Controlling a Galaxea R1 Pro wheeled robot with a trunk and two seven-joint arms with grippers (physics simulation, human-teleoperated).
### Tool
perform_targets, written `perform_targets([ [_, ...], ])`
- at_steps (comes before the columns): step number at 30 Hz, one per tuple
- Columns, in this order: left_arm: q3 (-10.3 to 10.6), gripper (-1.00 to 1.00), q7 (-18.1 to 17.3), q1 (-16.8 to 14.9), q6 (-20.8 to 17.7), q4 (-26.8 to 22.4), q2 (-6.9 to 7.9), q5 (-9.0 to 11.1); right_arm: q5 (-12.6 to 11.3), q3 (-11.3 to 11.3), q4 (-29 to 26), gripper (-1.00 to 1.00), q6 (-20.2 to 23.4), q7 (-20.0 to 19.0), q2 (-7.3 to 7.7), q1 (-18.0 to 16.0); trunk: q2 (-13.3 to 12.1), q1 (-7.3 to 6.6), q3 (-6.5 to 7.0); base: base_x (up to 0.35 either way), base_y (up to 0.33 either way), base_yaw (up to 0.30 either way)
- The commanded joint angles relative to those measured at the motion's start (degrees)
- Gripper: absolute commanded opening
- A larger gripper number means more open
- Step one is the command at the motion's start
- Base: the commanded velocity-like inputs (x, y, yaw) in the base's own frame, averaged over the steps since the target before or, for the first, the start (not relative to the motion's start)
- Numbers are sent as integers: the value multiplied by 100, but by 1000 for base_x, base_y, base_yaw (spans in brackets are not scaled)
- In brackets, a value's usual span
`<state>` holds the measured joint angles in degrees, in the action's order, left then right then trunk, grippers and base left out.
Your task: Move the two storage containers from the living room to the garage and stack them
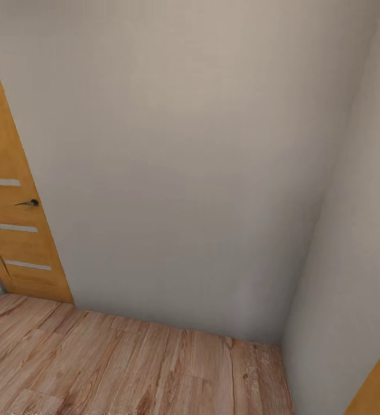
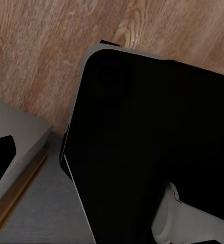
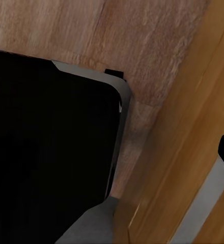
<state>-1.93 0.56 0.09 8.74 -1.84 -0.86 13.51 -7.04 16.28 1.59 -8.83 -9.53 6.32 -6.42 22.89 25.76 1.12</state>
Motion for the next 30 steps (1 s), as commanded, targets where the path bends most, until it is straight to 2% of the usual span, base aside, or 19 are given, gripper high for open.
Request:
perform_targets([
  [1, -18, 100, 6, 1, 14, 0, -2, 11, -60, 42, 17, 100, -31, -31, 0, -7, 3, 2, -1, 0, 0, 247],
  [16, -14, 100, 6, 2, 14, 0, -2, 11, -60, 42, 17, 100, -31, -31, 0, -6, 3, 2, -1, 9, 0, 247],
  [30, -17, 100, 6, 1, 14, 0, -2, 11, -60, 42, 17, 100, -31, -31, 0, -3, 3, 2, -1, 286, 0, 246],
])
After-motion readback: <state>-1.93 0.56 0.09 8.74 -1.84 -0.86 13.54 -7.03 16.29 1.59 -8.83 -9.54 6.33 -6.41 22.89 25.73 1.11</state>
